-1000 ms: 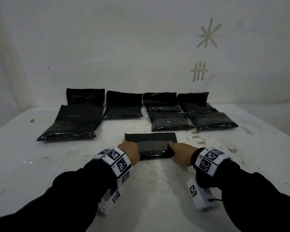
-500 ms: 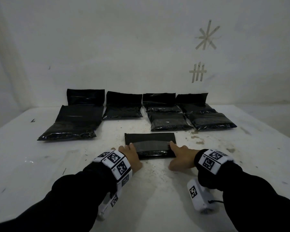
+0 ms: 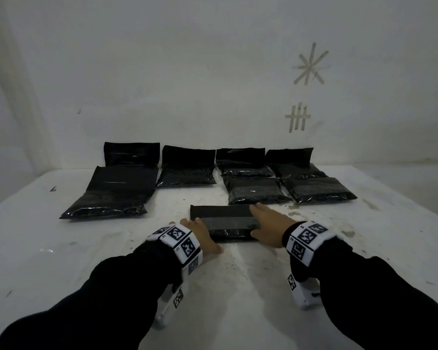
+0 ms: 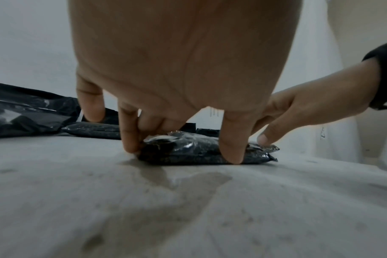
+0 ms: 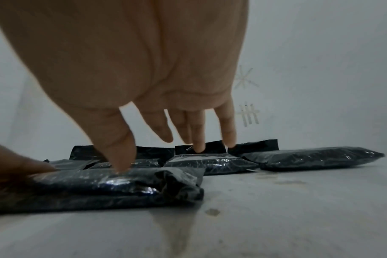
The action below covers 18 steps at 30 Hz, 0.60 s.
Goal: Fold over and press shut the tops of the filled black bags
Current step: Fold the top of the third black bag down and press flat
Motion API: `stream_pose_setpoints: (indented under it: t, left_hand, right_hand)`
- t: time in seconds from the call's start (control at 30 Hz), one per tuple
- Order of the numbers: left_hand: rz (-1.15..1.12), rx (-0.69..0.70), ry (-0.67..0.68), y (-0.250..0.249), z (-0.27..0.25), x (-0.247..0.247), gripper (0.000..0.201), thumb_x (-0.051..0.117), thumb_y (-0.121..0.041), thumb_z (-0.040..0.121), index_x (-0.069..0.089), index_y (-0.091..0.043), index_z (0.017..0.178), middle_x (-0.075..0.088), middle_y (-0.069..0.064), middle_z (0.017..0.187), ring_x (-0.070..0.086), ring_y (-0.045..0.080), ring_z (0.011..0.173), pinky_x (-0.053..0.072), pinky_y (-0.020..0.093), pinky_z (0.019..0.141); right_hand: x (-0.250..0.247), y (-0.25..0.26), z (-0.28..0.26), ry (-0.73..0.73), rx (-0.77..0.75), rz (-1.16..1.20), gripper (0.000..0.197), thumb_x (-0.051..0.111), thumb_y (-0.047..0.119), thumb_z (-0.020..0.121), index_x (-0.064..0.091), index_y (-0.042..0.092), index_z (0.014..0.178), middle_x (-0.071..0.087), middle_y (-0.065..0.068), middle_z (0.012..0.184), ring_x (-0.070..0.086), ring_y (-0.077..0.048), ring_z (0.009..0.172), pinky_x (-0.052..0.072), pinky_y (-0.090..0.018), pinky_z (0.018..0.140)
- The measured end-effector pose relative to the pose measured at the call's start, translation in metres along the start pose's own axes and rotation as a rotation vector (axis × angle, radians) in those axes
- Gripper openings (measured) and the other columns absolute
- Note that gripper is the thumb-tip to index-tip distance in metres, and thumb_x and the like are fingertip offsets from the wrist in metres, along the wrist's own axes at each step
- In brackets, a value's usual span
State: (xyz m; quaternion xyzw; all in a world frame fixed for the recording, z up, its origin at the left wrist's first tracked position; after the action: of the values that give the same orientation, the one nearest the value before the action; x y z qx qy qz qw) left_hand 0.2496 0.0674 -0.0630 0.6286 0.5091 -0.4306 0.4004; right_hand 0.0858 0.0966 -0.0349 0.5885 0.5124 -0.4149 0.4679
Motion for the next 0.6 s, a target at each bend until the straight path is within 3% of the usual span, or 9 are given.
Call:
stream_pose_setpoints:
  t: [0.13,0.2,0.3,0.43,0.6]
  left_hand:
    - [0.007,-0.004,-0.082,-0.001,-0.004,-0.016,0.091,0.053,-0.074,0.071,0.035,-0.014,0.137,0.039,0.005,0.137,0.031,0.024,0.129,0.022,0.042,0.105]
    - [0.017,0.032,-0.153,-0.01,-0.008,-0.023,0.098,0.057,-0.067,0.074,0.022,-0.009,0.144,0.025,0.01,0.148,0.02,0.027,0.137,0.019,0.045,0.109]
    - [0.018,0.138,-0.156,-0.032,-0.007,-0.018,0.099,0.054,-0.054,0.087,-0.003,-0.004,0.15,-0.008,0.014,0.158,-0.008,0.027,0.146,0.004,0.046,0.117]
    - [0.004,0.183,-0.092,-0.044,-0.001,-0.002,0.099,0.053,-0.055,0.087,-0.003,-0.004,0.15,-0.009,0.018,0.157,-0.01,0.029,0.146,0.002,0.044,0.119]
    - [-0.033,0.165,-0.059,-0.046,0.0,0.009,0.103,0.053,-0.057,0.086,-0.008,-0.004,0.149,-0.014,0.018,0.156,-0.011,0.03,0.145,0.002,0.045,0.118]
  right_hand:
    - [0.02,0.016,0.006,0.127,-0.054,-0.075,0.077,0.042,0.037,0.098,-0.006,0.008,0.15,-0.011,-0.009,0.159,-0.001,-0.025,0.147,0.016,-0.041,0.118]
    - [0.028,0.018,0.01,0.112,-0.044,-0.11,0.08,0.044,0.041,0.096,-0.004,0.006,0.15,-0.009,-0.013,0.158,-0.001,-0.027,0.147,0.013,-0.04,0.118]
    - [0.033,0.019,0.012,0.084,-0.036,-0.108,0.084,0.046,0.043,0.094,-0.003,0.005,0.15,-0.007,-0.016,0.158,-0.002,-0.03,0.146,0.008,-0.039,0.118]
    - [0.036,0.019,0.013,0.06,-0.029,-0.089,0.087,0.047,0.045,0.093,-0.006,0.005,0.15,-0.008,-0.015,0.158,-0.004,-0.029,0.147,0.005,-0.038,0.118]
    - [0.04,0.015,0.015,0.141,-0.011,-0.107,0.084,0.042,0.047,0.093,-0.011,0.016,0.15,-0.014,-0.008,0.158,-0.009,-0.025,0.147,0.006,-0.044,0.119]
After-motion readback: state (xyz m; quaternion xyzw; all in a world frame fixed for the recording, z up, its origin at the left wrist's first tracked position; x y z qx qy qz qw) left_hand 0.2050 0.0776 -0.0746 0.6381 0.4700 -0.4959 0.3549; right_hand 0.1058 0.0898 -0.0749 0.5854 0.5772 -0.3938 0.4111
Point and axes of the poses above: each hand's wrist, its own z-axis towards the middle knuckle, its own x-axis out of the palm, y = z × x, the point moved 7 cm from there along z, towards the middle knuckle
